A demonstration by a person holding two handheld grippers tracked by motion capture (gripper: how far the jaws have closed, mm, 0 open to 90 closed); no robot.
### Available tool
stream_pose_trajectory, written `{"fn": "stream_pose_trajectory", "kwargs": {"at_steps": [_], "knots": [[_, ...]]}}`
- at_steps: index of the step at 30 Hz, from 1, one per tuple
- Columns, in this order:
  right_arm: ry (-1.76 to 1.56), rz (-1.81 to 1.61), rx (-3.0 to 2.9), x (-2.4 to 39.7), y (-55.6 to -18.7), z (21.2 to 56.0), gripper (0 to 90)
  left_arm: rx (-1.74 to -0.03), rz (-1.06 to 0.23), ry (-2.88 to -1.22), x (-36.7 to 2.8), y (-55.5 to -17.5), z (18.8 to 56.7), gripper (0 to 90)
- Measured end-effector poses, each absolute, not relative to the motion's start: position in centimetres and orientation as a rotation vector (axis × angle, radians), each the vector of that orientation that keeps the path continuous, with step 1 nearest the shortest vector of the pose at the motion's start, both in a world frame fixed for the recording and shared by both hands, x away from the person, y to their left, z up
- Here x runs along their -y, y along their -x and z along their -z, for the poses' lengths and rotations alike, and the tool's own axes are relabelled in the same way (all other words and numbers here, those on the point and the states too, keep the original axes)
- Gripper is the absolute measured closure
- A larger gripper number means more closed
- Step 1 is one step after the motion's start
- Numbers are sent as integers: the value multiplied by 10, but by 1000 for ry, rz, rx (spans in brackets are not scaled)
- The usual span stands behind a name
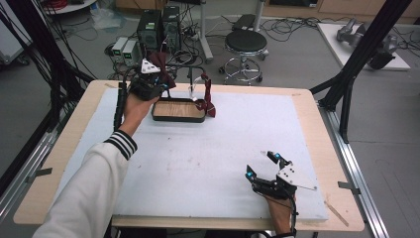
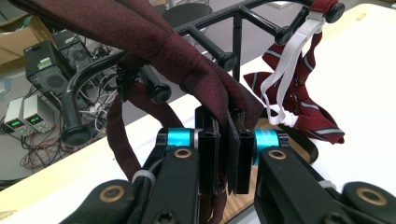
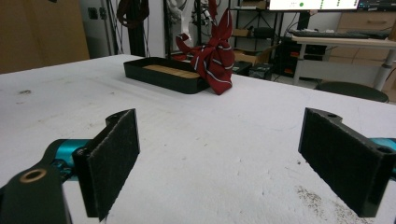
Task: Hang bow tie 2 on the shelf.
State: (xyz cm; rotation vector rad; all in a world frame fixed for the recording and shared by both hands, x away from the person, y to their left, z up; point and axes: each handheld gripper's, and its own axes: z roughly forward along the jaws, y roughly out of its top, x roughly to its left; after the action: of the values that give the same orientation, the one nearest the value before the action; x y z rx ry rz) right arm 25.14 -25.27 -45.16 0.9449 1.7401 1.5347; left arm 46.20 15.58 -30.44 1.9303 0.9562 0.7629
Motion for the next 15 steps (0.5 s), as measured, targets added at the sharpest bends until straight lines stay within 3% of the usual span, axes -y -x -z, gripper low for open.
{"fn": "stream_pose_trajectory", "kwargs": {"at_steps": [15], "knots": [[-944,-1536,-1739,253,-252,452,117,-954,-726,-1960,-149,-473,318,845]]}}
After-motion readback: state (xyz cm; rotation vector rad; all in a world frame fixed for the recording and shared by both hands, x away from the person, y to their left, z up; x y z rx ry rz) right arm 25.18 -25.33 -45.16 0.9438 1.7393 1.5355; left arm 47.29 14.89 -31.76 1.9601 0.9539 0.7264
